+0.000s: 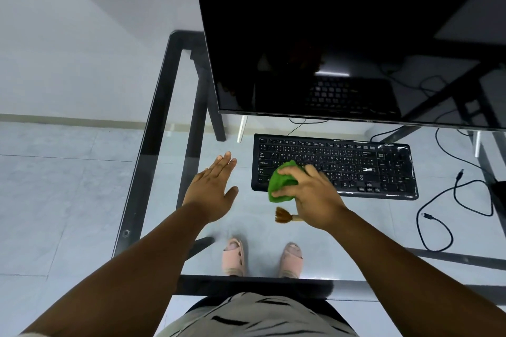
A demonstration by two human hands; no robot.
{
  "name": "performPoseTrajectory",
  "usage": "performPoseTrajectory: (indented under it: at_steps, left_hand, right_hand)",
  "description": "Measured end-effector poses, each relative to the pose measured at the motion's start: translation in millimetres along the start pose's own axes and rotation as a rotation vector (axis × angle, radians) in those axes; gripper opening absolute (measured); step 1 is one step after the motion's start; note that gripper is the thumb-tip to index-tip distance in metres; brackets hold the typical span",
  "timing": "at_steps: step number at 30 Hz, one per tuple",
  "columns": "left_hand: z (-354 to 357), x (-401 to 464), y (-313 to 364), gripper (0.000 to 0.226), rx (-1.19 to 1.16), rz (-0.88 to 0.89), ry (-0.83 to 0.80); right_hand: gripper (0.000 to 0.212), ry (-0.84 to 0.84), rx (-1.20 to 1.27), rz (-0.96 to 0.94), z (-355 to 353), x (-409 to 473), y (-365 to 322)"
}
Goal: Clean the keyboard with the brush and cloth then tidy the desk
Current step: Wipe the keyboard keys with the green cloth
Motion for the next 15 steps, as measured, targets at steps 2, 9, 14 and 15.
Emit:
performPoseTrajectory:
  at_steps: [2, 9, 14, 15]
  left_hand:
    - [1, 1, 1, 0.064, -0.017, -0.023, 0.014]
    - [3, 1, 2, 0.065, -0.018, -0.049, 0.038]
    - [3, 1, 1, 0.069, -0.003, -0.042, 0.017]
    - [3, 1, 1, 0.069, -0.003, -0.045, 0.015]
  right_hand:
    - [0.055, 0.064, 0.067, 0.052, -6, -6, 18]
    - [0.06, 0.122, 0.132, 0.064, -24, 18, -13]
    - [0.061, 0.027, -0.02, 0.067, -22, 35, -28]
    - [0.061, 0.005, -0.04, 0.032, -21, 35, -30]
Point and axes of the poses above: each hand's wrist, its own x-axis towards the middle knuckle, its own z-axis out of the palm, y = z × x, the point moved 10 cm from there along x, towards the middle knuckle, and after that the axes turned 8 degrees about z, right-handed, at the moved point
